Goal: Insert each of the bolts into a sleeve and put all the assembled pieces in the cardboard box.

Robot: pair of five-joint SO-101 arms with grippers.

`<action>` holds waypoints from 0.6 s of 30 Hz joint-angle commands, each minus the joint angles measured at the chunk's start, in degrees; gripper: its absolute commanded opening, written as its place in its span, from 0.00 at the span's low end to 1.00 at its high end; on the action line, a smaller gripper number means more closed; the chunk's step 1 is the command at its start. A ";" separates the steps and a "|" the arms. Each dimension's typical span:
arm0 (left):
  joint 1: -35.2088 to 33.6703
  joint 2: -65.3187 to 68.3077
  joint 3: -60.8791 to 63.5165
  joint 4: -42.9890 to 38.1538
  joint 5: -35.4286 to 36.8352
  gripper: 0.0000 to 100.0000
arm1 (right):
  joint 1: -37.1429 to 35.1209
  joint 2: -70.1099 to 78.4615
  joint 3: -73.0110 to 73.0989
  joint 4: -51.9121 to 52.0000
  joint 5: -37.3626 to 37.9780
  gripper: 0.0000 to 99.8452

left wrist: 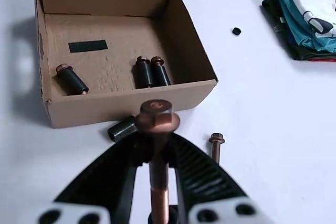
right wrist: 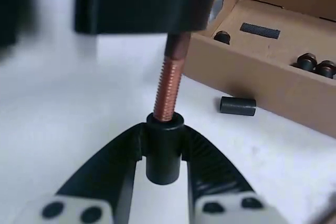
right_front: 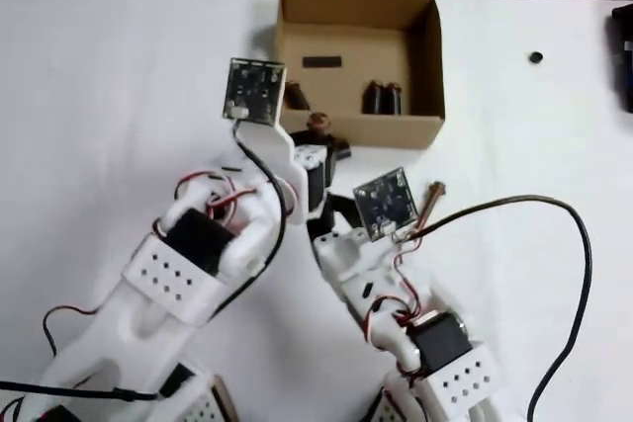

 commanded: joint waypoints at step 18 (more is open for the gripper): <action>0.88 -1.76 0.13 -0.70 3.08 0.02 | 3.12 -1.54 -3.43 -2.51 -0.53 0.02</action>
